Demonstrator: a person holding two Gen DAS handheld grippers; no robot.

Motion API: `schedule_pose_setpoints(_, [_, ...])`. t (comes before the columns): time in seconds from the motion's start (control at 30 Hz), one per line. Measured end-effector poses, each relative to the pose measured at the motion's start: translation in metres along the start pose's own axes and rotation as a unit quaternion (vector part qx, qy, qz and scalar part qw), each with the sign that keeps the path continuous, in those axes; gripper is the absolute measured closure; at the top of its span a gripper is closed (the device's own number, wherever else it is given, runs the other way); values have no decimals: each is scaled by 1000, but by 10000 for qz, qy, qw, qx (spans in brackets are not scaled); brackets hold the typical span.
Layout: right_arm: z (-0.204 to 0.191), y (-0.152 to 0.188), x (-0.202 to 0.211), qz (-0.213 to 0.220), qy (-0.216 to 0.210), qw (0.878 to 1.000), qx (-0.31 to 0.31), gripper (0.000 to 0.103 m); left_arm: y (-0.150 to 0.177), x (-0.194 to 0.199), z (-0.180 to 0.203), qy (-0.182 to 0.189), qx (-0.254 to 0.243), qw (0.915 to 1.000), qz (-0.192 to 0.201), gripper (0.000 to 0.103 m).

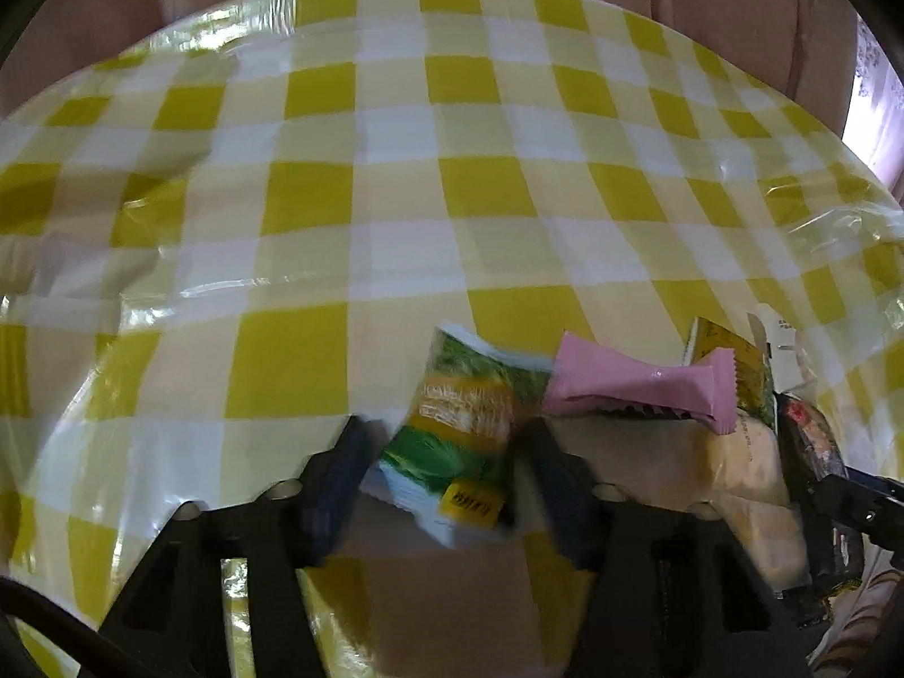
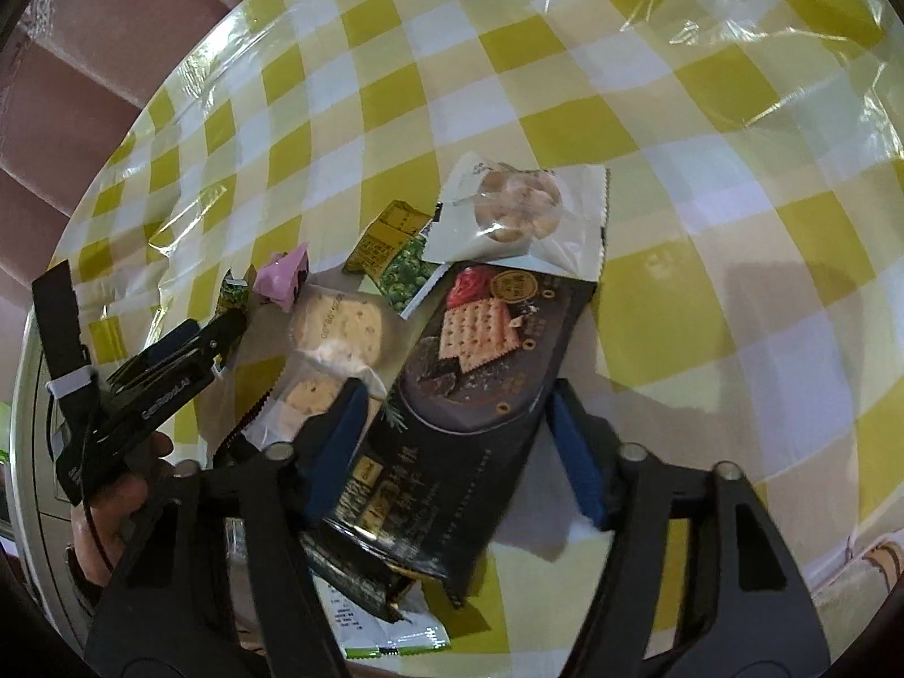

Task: Organize snacks
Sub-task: 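Grasp the green garlic-flavour packet with the left gripper while the right grasps the black cracker pack, then lift the black cracker pack with the right gripper while the left holds the green packet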

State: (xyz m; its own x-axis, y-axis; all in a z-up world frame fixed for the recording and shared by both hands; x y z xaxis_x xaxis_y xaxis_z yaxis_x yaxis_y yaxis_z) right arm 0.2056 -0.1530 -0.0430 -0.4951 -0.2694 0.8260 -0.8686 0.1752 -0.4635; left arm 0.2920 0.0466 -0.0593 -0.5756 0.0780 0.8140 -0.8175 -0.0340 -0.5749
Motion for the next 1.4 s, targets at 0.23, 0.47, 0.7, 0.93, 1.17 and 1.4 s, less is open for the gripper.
schedule_pose_setpoints(0.23, [-10, -2, 4, 185, 82, 9993, 312, 55, 2, 4, -1, 96, 119, 9999, -3, 58])
schedule_pose_setpoints(0.47, [-17, -2, 15, 384, -115, 9978, 522, 70, 11, 14, -1, 149, 252, 9996, 11, 61])
schedule_pose_setpoints(0.7, [-34, 0, 18, 370, -532, 9950, 754, 71, 22, 23, 3, 131, 259, 9996, 23, 62])
schedule_pose_setpoints(0.93, [-53, 1, 15, 317, -773, 9922, 925, 71, 32, 48, 18, -37, 79, 9995, 291, 65])
schedule_pose_setpoints(1.17, [-68, 5, 7, 135, -970, 9896, 1050, 71, 45, 56, 37, 162, -132, 9996, 176, 67])
schedule_pose_setpoints(1.4, [-56, 6, 6, 17, -658, 9946, 804, 63, 47, 47, 34, 186, -2, 9998, -44, 67])
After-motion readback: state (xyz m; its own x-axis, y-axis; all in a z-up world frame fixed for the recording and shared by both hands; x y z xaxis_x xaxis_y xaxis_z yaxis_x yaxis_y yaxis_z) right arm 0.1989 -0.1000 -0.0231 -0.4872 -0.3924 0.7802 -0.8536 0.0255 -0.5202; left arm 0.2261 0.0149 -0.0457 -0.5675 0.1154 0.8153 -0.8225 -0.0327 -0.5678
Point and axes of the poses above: each gripper's, at about its wrist camera, not at the fingertips, and x roughly against the way its jaws point, z to its right, y to its underside, the point moved 1 cm from there along -x, roughly the way its jaws point, and after that the axes turned 4 degrees about x, right-handed, at the moved point
